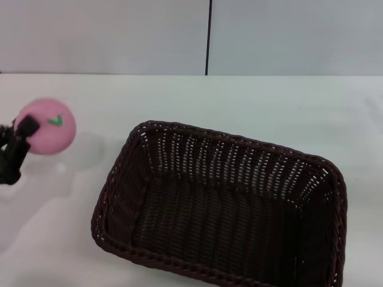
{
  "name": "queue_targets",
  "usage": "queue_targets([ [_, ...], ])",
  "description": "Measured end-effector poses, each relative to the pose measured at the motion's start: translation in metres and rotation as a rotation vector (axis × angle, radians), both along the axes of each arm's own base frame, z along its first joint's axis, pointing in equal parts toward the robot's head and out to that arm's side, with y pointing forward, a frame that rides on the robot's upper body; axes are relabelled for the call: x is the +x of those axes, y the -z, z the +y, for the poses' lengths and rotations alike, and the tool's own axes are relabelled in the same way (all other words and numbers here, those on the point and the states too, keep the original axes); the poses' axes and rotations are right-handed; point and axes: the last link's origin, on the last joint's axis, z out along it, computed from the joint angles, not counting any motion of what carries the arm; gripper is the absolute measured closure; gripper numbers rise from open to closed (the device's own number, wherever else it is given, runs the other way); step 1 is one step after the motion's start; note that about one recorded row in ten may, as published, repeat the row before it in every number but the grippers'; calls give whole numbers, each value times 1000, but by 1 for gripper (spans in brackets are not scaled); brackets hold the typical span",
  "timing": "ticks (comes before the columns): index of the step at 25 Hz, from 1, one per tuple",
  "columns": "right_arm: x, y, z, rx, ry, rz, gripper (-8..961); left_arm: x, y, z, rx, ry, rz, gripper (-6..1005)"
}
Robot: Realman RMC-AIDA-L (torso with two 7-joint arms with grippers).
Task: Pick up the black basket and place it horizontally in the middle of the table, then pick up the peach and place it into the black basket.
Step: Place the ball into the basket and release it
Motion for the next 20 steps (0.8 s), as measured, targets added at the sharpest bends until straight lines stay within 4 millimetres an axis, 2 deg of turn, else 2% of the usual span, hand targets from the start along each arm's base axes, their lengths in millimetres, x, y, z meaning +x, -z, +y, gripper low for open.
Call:
queue_targets([
  [3, -2, 5, 2, -5, -3, -3, 459, 9, 0, 5, -12, 45, -28, 900],
  [6, -3, 10, 4, -16, -2, -9, 459, 36, 15, 27, -92, 163, -56, 921],
  [9, -4, 12, 6, -26, -2, -9, 459, 48, 24, 35, -147, 218, -42, 948],
  [14, -4, 15, 6, -31, 6, -8, 459, 62, 41, 43, -255, 296, 8, 947],
  [20, -6, 20, 10, -45, 10, -10, 459, 70, 65, 54, -367, 317, 110, 942],
])
